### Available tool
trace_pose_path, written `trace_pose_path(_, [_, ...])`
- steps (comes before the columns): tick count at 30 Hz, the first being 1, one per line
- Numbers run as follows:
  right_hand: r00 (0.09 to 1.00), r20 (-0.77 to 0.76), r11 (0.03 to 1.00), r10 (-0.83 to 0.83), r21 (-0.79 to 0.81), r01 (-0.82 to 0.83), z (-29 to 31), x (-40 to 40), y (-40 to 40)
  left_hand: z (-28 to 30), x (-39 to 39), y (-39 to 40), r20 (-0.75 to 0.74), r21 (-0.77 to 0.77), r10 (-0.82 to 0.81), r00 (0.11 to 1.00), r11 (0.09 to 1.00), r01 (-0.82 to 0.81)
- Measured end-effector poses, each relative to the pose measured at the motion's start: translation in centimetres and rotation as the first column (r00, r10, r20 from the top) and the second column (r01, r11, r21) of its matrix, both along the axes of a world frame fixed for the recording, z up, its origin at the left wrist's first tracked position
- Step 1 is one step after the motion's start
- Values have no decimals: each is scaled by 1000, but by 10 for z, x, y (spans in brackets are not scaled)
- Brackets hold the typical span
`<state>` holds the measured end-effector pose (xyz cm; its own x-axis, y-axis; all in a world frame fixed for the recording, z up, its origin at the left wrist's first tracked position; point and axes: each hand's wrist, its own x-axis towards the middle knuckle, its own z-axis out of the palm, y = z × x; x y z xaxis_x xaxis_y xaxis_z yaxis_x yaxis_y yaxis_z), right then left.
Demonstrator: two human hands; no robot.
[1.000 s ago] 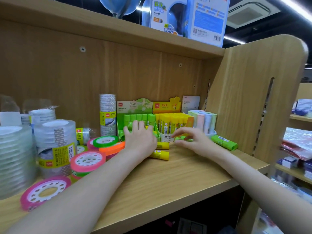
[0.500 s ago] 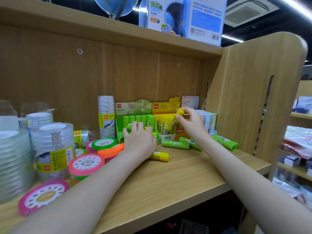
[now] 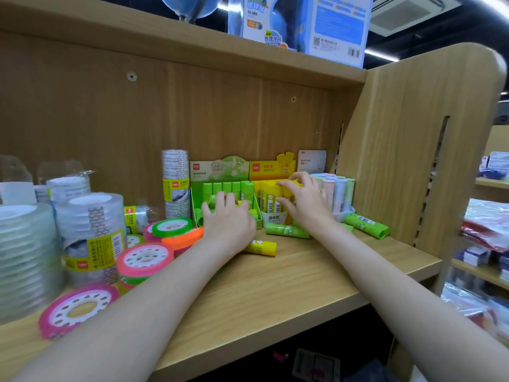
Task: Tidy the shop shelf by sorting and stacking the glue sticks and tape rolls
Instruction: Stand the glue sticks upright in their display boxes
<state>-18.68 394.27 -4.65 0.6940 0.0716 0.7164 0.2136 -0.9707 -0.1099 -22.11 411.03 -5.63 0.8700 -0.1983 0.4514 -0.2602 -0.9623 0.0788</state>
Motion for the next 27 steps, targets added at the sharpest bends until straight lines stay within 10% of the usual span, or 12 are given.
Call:
trace_pose_path(3, [957, 184, 944, 223, 206, -259, 2, -24, -4, 0, 2, 1, -1, -4, -2, 1000, 1000, 2])
trace_pose_path(6, [830, -138, 816, 540, 329, -476, -2, -59, 7, -1, 2, 1, 9, -8, 4, 1000, 1000, -4])
trace_pose_path(9, [781, -361, 860, 510, 232, -455, -15, -67, 13, 0, 2, 1, 3, -20, -2, 1000, 1000, 3])
trace_pose_path(12, [803, -244, 820, 543, 359, -446, -11, -62, 3, 1, 4, 3, -6, -54, -12, 1000, 998, 12])
trace_pose_path(16, [808, 12, 507, 589, 773, -381, 11, -46, -16, 1, 6, 4, 1, -40, -7, 1000, 999, 7])
trace_pose_path(22, [954, 84, 906, 288, 298, -300, 33, 2, 12, -1, 7, 3, 14, -10, 6, 1000, 1000, -6])
trace_pose_path(27, [998, 24, 998, 60, -33, -59, 20, 17, 36, -2, 8, 2, 29, -11, 10, 1000, 1000, -10])
